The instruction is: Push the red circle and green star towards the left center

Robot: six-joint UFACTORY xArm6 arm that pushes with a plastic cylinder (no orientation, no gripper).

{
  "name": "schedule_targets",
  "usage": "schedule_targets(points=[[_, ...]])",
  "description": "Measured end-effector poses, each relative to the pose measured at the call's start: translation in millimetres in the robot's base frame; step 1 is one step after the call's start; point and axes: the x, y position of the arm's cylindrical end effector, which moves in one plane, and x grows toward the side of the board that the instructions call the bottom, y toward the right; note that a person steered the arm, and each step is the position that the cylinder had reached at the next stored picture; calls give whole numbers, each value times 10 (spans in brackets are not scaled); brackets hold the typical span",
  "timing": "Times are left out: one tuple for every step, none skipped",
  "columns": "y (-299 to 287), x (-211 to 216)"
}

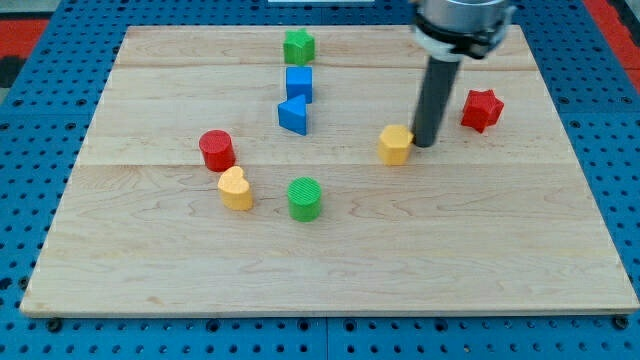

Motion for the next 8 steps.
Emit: schedule_targets(points=[[-485, 258], [-287, 284], [-432, 327], [-547, 327], [-1080, 346], [-1198, 344], [-1155, 668], [-1148, 1020]])
